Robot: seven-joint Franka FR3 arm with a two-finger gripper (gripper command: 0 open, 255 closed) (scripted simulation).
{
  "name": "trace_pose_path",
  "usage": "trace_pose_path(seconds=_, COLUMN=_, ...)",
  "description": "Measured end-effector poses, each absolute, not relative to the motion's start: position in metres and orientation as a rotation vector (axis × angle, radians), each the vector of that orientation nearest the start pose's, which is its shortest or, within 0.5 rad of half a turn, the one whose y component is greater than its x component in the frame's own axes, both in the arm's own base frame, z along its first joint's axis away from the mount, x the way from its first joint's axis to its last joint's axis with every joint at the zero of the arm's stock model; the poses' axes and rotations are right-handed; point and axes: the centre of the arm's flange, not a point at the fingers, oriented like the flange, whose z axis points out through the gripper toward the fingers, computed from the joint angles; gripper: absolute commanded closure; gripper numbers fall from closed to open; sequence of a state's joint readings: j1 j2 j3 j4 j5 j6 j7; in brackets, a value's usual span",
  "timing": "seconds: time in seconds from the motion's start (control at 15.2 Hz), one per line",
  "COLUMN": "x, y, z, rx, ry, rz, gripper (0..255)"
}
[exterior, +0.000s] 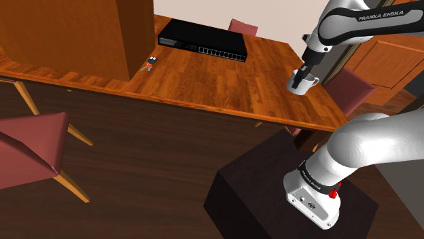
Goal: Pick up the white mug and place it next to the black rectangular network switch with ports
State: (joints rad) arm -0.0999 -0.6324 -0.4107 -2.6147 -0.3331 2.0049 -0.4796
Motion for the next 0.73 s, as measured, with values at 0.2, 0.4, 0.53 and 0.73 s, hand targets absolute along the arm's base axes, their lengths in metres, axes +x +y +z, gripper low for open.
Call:
trace_pose_path(seconds=0.2, x=0.3081, y=-0.1937, z=0.4343, rx=-3.184, ry=-0.296, rz=0.046, gripper=255)
trace_pose_path(seconds=0.4, x=0.3081, y=-0.1937, z=0.4343, rx=-3.184, ry=-0.296, rz=0.046, gripper=255)
trace_pose_path(seconds=0.53, x=0.3081, y=-0.1937, z=0.4343, rx=-3.184, ry=-0.296, rz=0.046, gripper=255)
trace_pose_path(seconds=0.73, x=0.3079, y=-0.194, z=0.4396, rx=-3.184, ry=-0.296, rz=0.046, gripper=255)
